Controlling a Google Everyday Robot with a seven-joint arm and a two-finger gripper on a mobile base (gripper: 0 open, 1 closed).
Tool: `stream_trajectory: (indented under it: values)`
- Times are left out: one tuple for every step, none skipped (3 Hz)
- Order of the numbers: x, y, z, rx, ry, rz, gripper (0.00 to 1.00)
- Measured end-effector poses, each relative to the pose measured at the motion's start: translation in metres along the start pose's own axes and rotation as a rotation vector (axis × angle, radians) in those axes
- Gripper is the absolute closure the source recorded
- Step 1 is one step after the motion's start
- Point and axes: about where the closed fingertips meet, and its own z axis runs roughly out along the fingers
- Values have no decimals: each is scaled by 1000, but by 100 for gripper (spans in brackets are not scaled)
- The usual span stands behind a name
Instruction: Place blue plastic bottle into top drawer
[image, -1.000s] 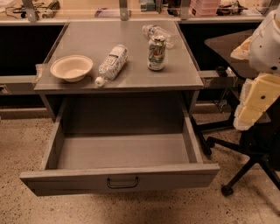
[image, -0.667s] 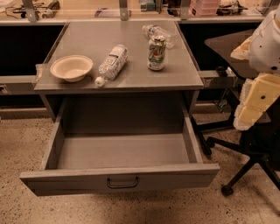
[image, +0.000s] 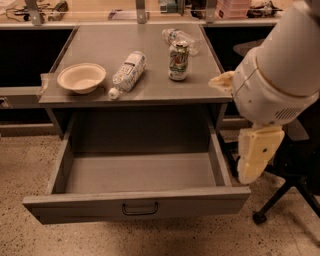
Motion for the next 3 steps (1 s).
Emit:
stream_trajectory:
  values:
    - [-7, 9, 2, 8, 18, -89, 0]
    - [-1, -16, 15, 4, 32, -137, 0]
    - [6, -65, 43, -36, 44, -269, 0]
